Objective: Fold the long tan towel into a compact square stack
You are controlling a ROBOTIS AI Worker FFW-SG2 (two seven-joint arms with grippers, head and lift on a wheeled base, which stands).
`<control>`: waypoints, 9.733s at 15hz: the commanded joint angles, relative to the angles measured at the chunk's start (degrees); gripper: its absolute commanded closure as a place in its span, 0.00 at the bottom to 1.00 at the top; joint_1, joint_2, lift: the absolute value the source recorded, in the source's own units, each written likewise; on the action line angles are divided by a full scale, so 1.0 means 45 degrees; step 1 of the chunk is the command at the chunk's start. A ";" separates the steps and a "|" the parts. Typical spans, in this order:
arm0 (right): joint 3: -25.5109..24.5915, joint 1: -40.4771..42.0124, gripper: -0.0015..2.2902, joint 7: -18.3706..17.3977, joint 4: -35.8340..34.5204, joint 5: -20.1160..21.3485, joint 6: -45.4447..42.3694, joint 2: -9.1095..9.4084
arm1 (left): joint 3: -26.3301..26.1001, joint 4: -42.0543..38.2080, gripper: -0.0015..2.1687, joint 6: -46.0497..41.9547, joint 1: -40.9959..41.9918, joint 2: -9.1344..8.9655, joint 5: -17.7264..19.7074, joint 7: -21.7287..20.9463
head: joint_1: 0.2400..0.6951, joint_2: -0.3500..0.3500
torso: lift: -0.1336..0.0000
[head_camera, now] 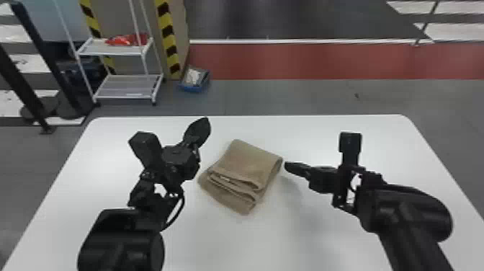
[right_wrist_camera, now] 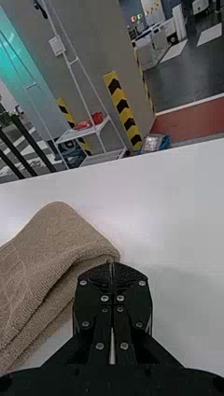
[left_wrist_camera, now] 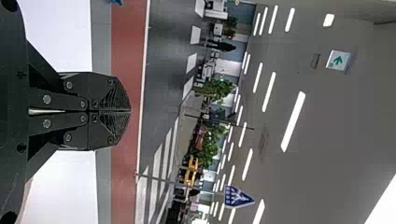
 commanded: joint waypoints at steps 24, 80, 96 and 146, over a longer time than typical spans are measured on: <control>-0.7097 0.5724 0.04 0.2213 -0.7560 -0.4073 -0.1015 0.0011 | 0.1084 0.2221 0.85 -0.0489 0.0987 0.1336 -0.1157 -0.1177 | 1.00 0.39 | 0.58; 0.0930 0.1681 0.89 0.0299 -0.1877 0.1024 -0.4140 0.0011 | 0.0948 -0.1685 0.73 0.1190 0.1905 0.0652 0.0015 -0.1196 | 1.00 0.57 | 0.58; 0.1926 0.3302 0.32 0.0338 -0.4396 0.2372 -0.3711 0.0011 | 0.0264 -0.0728 0.73 0.1112 0.0870 0.0613 0.0015 -0.1001 | 1.00 0.61 | 0.58; 0.0911 1.3791 0.03 -0.4603 -1.3928 0.0204 -0.8203 0.0011 | 0.3643 -0.9283 0.02 -0.1857 1.0069 -0.0637 -0.1528 0.1597 | 1.00 0.75 | 0.58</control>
